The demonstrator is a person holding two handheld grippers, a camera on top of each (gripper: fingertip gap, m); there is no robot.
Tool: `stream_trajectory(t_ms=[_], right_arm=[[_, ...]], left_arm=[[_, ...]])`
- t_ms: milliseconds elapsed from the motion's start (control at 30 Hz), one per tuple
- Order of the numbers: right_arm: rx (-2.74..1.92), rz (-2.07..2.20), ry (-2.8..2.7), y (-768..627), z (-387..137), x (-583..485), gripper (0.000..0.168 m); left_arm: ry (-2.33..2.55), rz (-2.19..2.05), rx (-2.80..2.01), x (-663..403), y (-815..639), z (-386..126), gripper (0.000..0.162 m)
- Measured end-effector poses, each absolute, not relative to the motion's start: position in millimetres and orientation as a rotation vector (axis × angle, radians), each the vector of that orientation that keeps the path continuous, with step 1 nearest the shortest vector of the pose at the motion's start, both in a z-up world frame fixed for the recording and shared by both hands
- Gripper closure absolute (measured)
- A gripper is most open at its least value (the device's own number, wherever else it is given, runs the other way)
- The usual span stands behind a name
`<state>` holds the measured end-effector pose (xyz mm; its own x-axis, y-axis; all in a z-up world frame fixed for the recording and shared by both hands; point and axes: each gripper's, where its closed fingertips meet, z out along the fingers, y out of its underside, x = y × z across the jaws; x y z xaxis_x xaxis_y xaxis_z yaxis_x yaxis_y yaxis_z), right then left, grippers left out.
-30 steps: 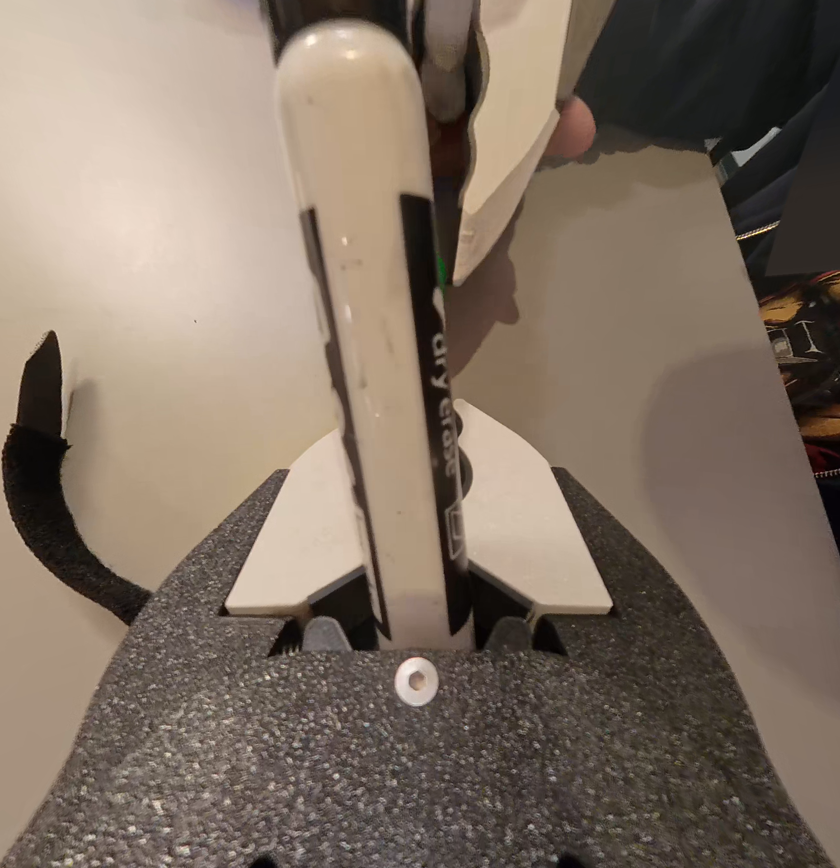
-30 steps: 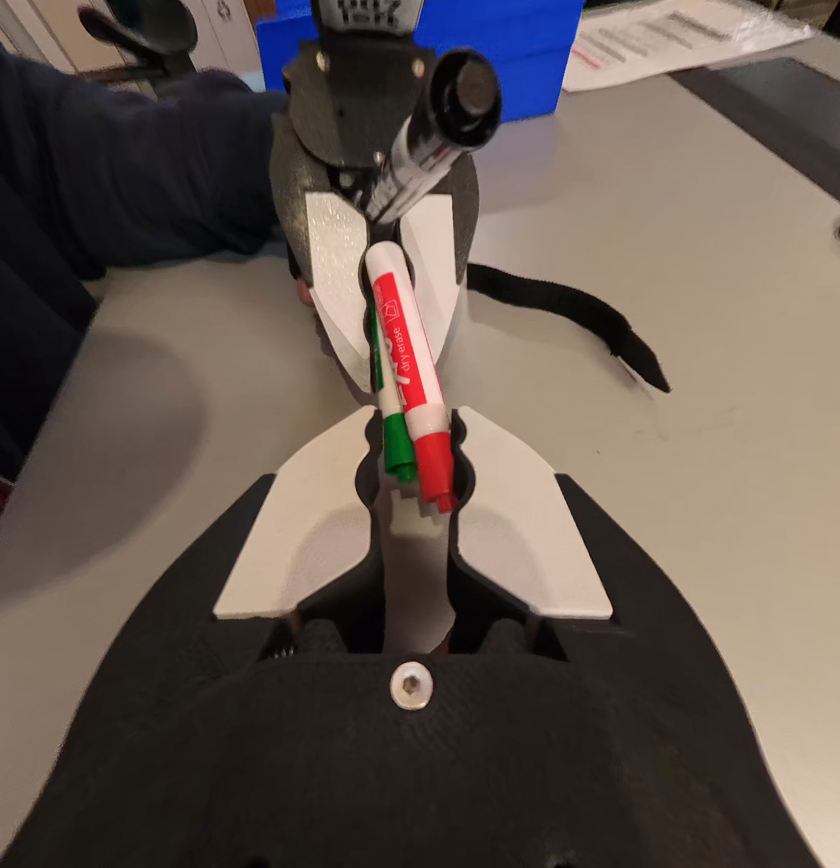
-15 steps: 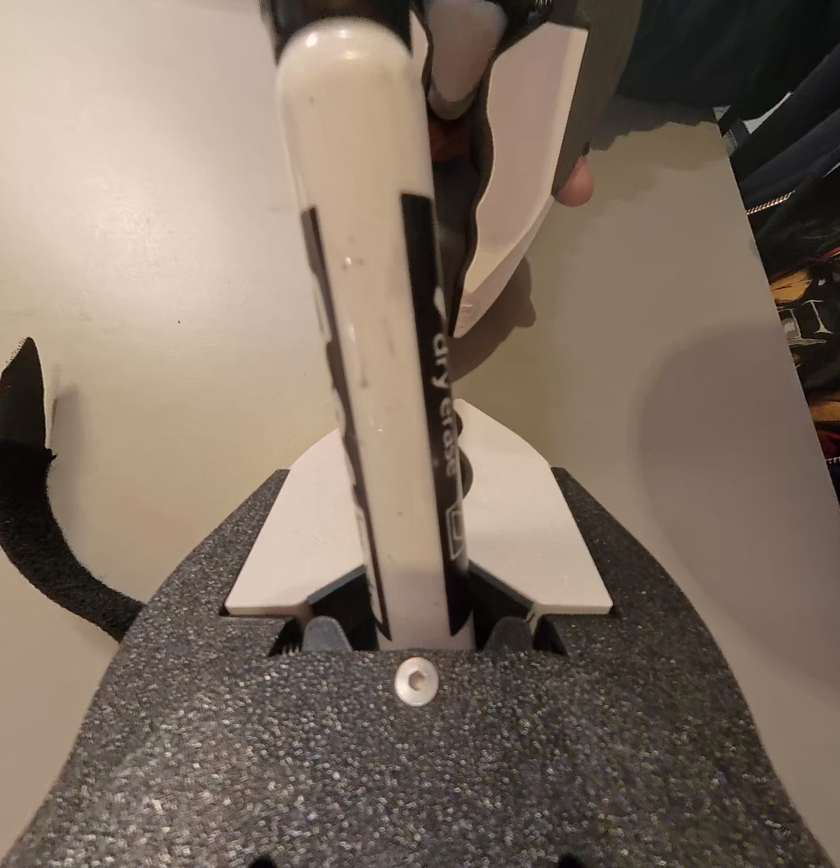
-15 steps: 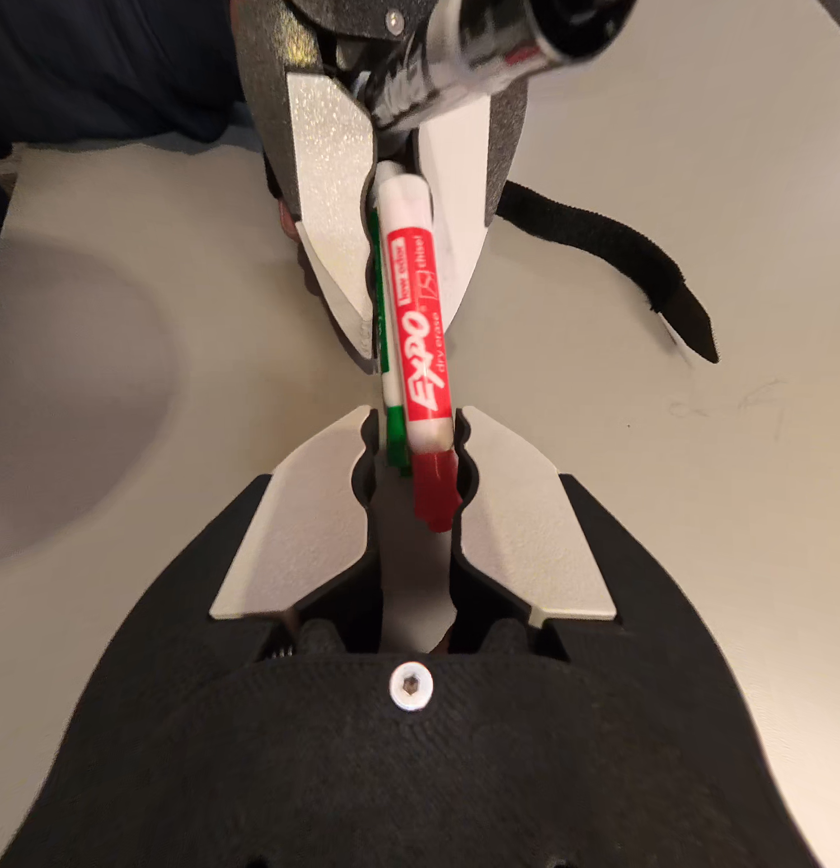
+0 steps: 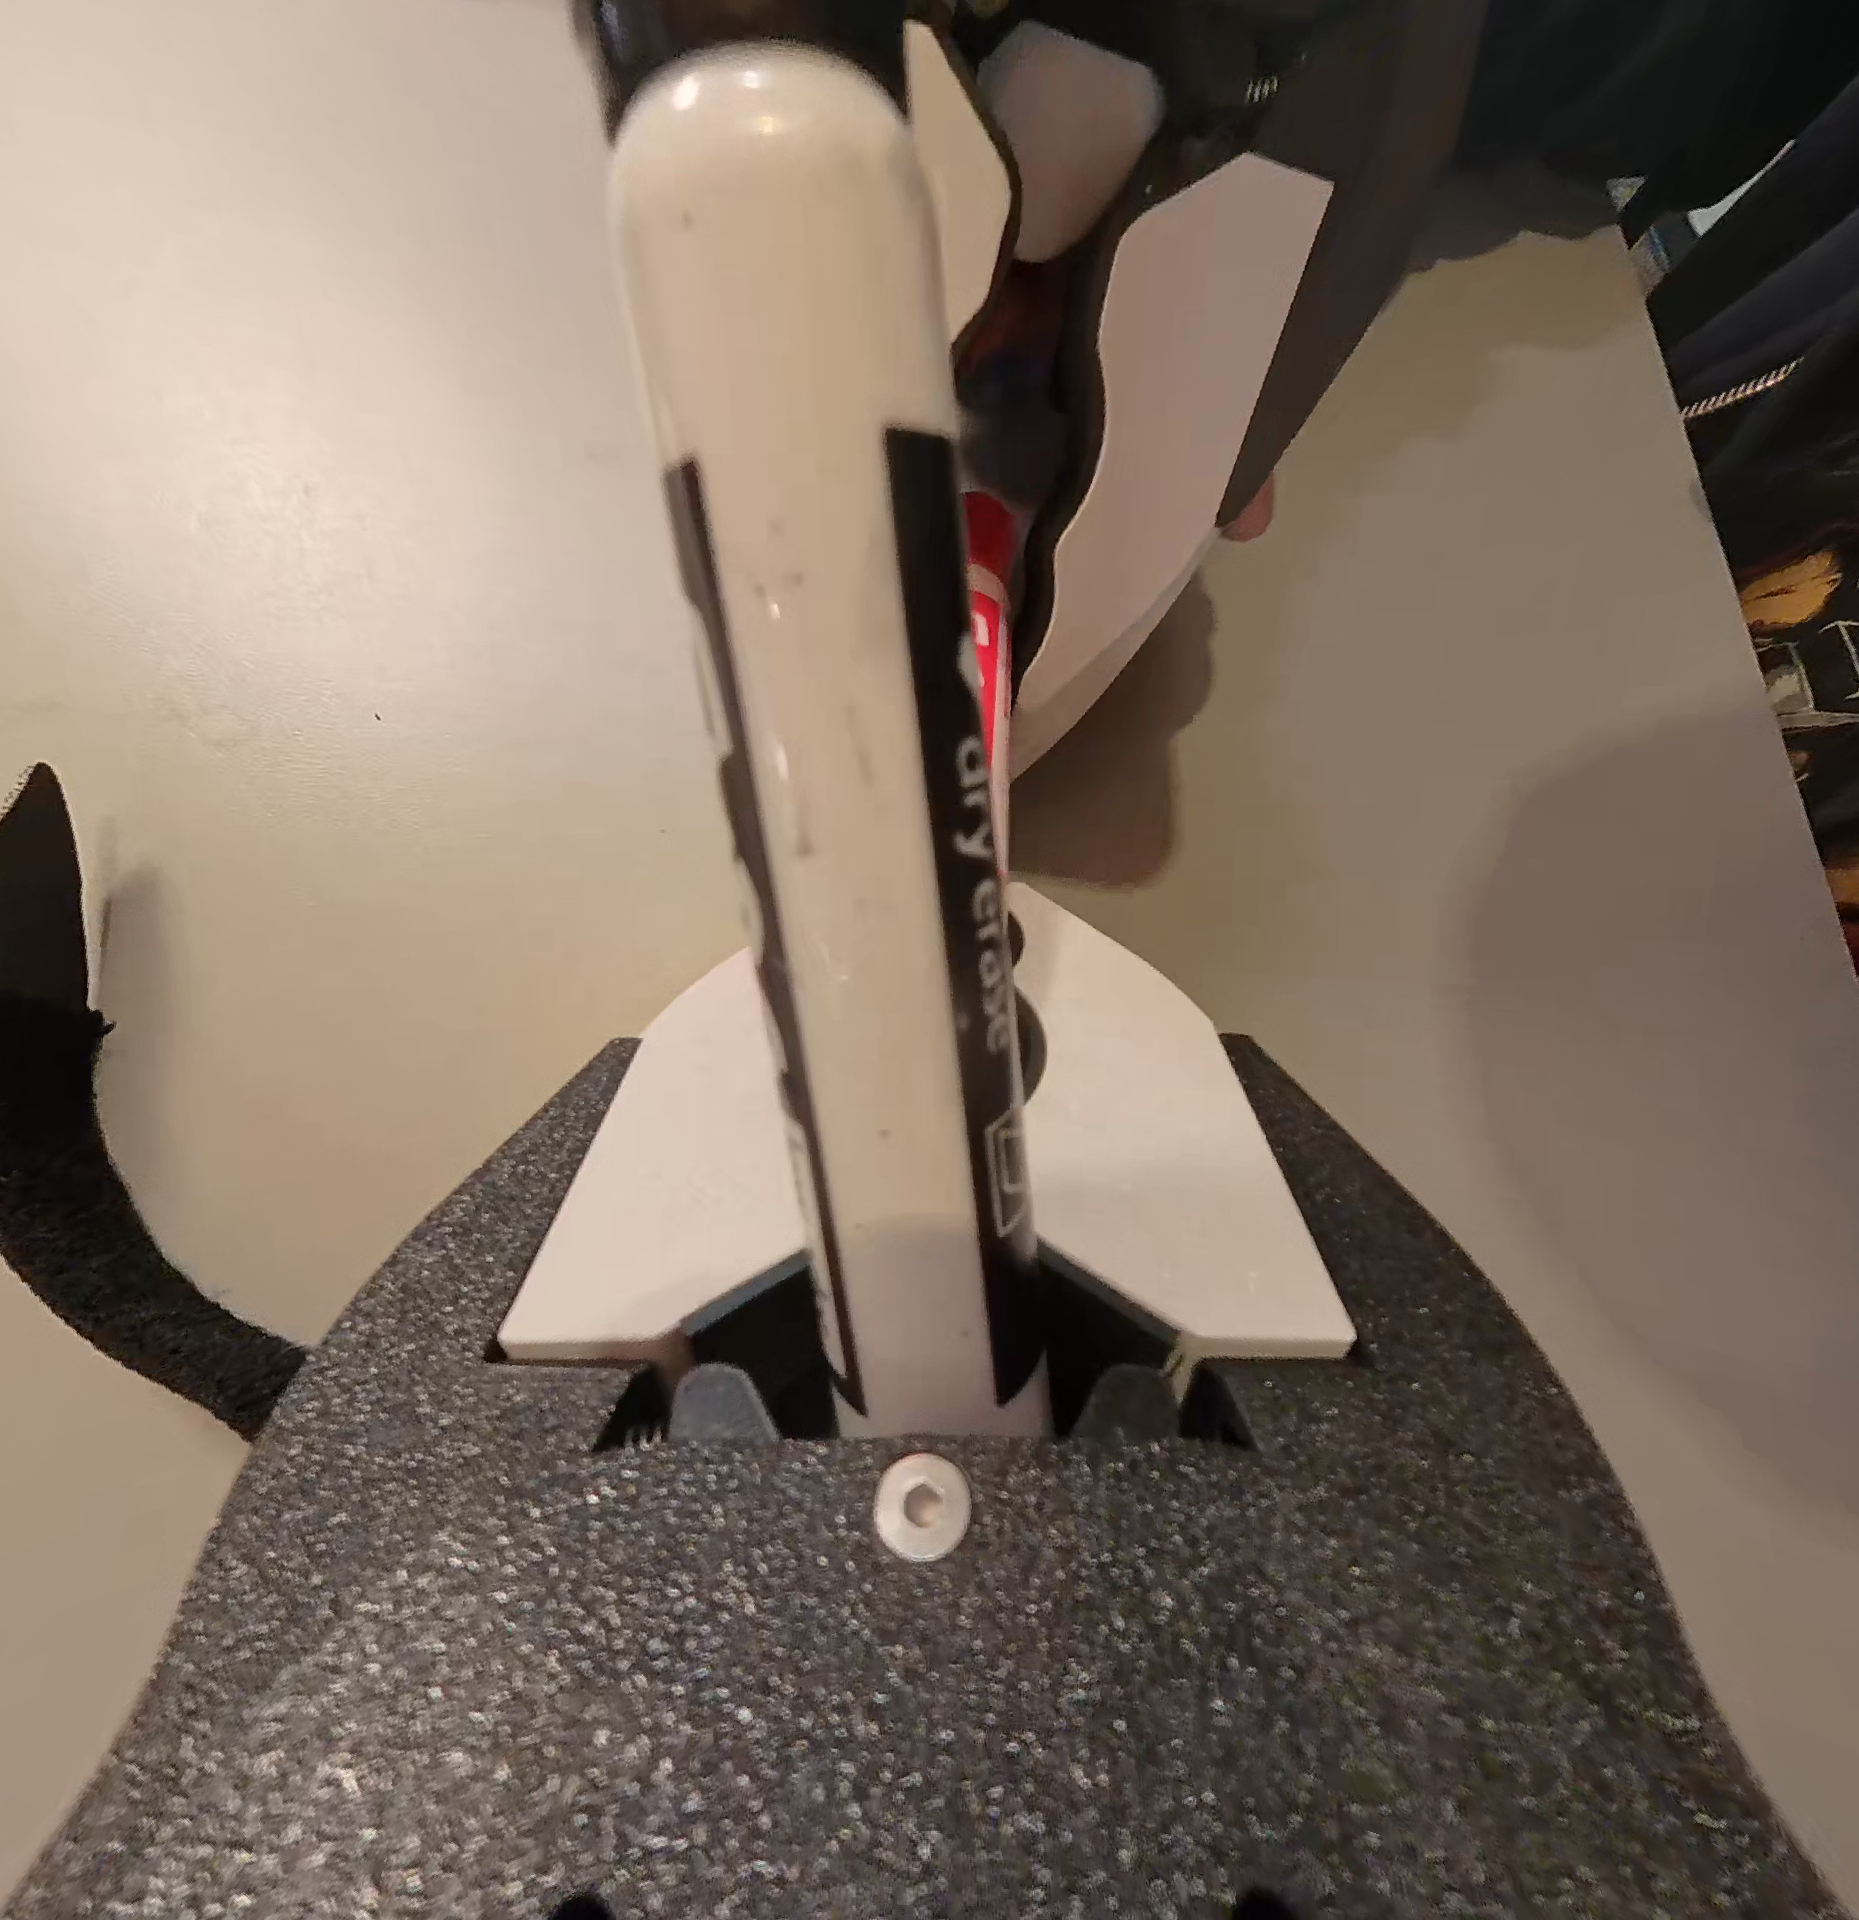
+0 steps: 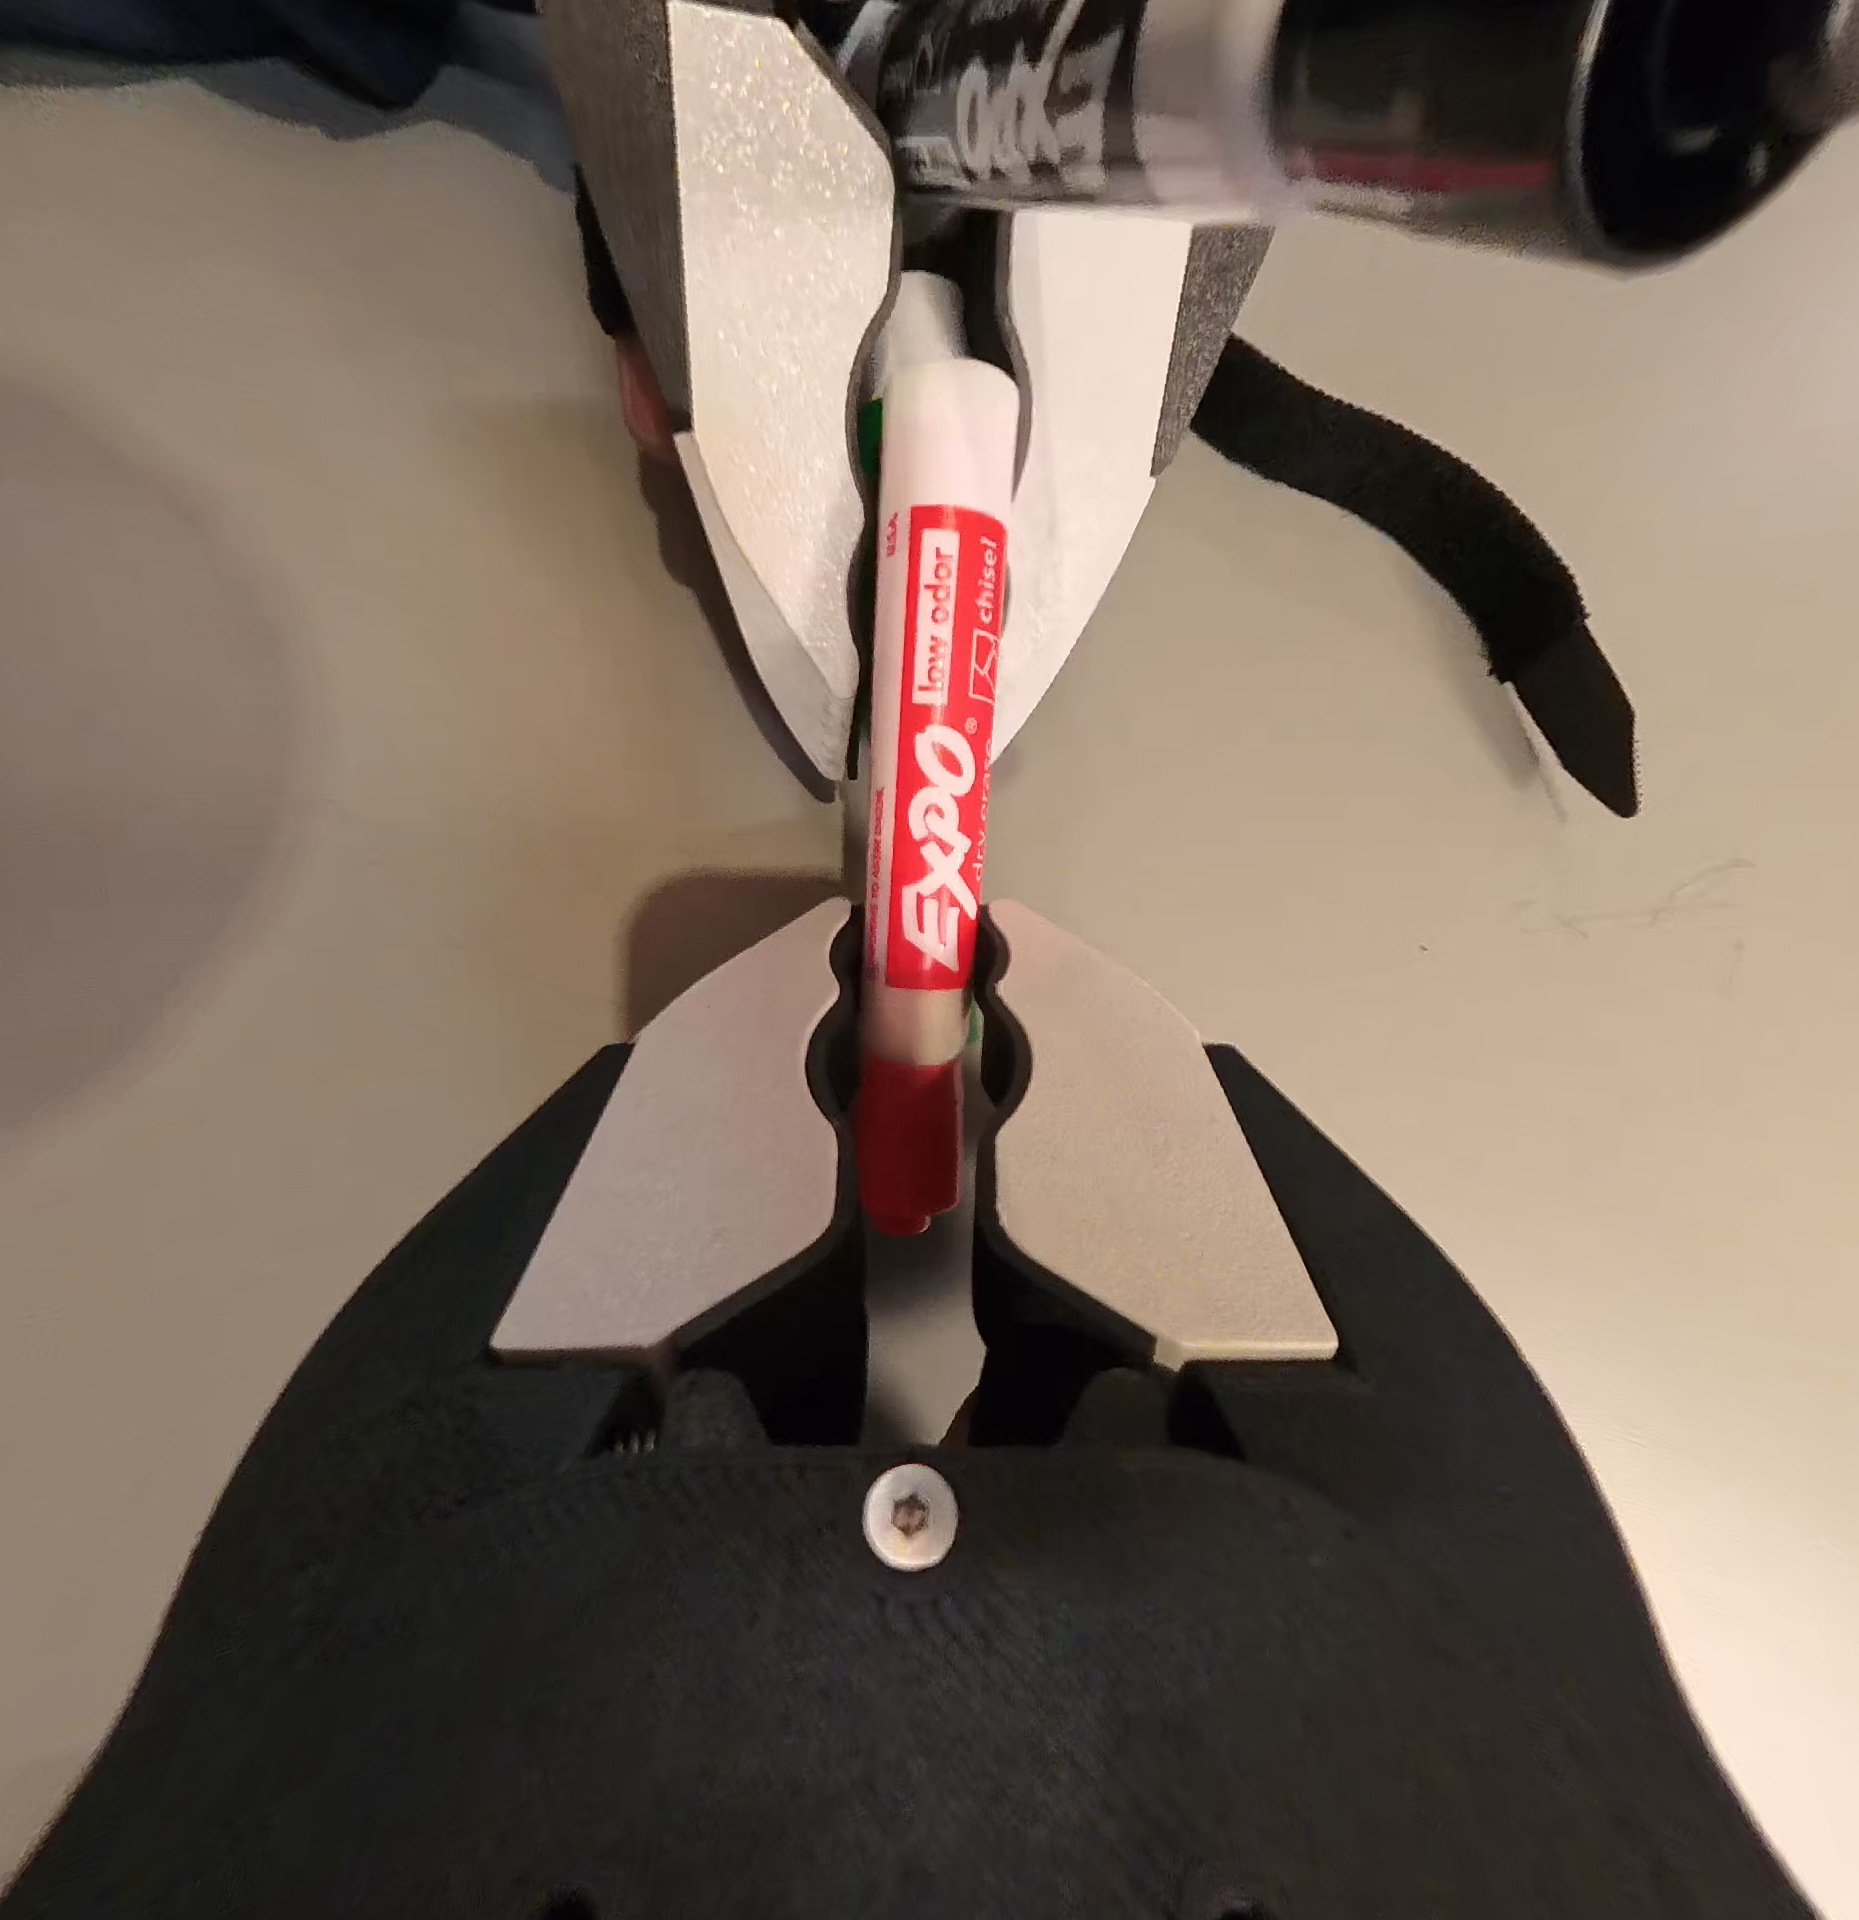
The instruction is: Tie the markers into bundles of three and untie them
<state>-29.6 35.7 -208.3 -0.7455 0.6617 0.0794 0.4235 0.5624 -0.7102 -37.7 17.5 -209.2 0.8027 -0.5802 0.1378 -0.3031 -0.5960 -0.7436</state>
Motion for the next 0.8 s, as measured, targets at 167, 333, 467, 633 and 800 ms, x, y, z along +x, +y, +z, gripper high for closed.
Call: stream_trajectory(t_ms=[167,333,467,633,800], right_arm=[[-0.878,0.926,-2.491,33.7,-211.4,-27.9,0.151],[-0.876,0.861,-2.515,33.8,-213.2,-26.5,0.151],[-0.863,0.841,-2.527,32.2,-213.8,-25.3,0.151],[-0.846,0.857,-2.520,30.1,-210.6,-25.4,0.151],[-0.822,0.850,-2.521,29.5,-209.3,-25.4,0.151]], left_arm=[[0.687,-0.458,-2.251,-35.2,15.3,-212.6,0.142],[0.726,-0.414,-2.276,-35.2,12.8,-218.1,0.142],[0.765,-0.374,-2.297,-34.0,10.0,-222.0,0.141],[0.772,-0.383,-2.315,-34.2,5.9,-222.1,0.141],[0.785,-0.365,-2.328,-34.5,3.7,-222.7,0.141]])
